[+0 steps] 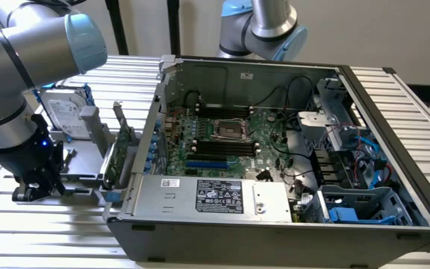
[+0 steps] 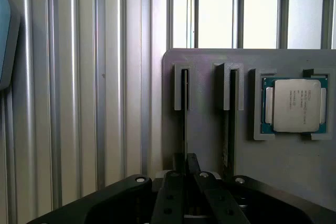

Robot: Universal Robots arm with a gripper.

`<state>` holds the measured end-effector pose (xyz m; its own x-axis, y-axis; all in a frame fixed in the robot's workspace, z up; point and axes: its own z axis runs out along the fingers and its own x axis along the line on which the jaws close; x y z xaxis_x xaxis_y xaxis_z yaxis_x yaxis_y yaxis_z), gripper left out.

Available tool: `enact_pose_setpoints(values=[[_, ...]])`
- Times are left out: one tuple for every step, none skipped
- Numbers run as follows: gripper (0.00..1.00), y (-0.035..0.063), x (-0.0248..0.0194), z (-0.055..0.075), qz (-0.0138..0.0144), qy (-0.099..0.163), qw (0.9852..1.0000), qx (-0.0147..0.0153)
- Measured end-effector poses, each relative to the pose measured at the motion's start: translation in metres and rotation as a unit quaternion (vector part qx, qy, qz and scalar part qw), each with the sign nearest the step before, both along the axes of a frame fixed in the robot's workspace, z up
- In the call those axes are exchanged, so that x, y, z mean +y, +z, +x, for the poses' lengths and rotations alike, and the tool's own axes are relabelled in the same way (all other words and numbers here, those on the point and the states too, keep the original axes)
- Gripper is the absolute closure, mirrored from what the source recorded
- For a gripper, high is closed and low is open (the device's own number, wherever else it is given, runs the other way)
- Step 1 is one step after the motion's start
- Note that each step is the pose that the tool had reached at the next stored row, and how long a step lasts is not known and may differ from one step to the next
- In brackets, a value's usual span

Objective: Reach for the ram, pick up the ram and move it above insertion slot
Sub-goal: 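Pick up the ram and move it above insertion slot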

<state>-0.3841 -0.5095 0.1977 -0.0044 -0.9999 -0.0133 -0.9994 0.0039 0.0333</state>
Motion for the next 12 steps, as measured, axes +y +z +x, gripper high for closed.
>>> enact_pose_setpoints(values=[[0.87, 0.0000, 0.0000, 0.0000, 0.0000, 0.000, 1.0000, 0.0000], [0.87, 0.0000, 0.0000, 0.0000, 0.0000, 0.000, 1.0000, 0.0000], [0.87, 0.0000, 0.0000, 0.0000, 0.0000, 0.000, 1.0000, 0.0000], [0.87, 0.0000, -0.0001, 0.0000, 0.0000, 0.000, 1.0000, 0.0000], [0.87, 0.0001, 0.0000, 0.0001, 0.0001, 0.000, 1.0000, 0.0000], [0.87, 0.0003, 0.0000, 0.0001, 0.0001, 0.000, 1.0000, -0.0001], [0.87, 0.0009, 0.0000, 0.0001, 0.0000, 0.000, 1.0000, 0.0000], [0.87, 0.0014, 0.0000, 0.0001, 0.0000, 0.000, 1.0000, 0.0000], [0.87, 0.0021, 0.0000, 0.0001, 0.0000, 0.000, 1.0000, 0.0000], [0.87, 0.0031, 0.0000, 0.0001, 0.0000, 0.000, 1.0000, 0.0001], [0.87, 0.0043, 0.0000, 0.0001, -0.0001, 0.000, 1.0000, 0.0002], [0.87, 0.0056, 0.0000, 0.0001, 0.0000, 0.000, 1.0000, 0.0002]])
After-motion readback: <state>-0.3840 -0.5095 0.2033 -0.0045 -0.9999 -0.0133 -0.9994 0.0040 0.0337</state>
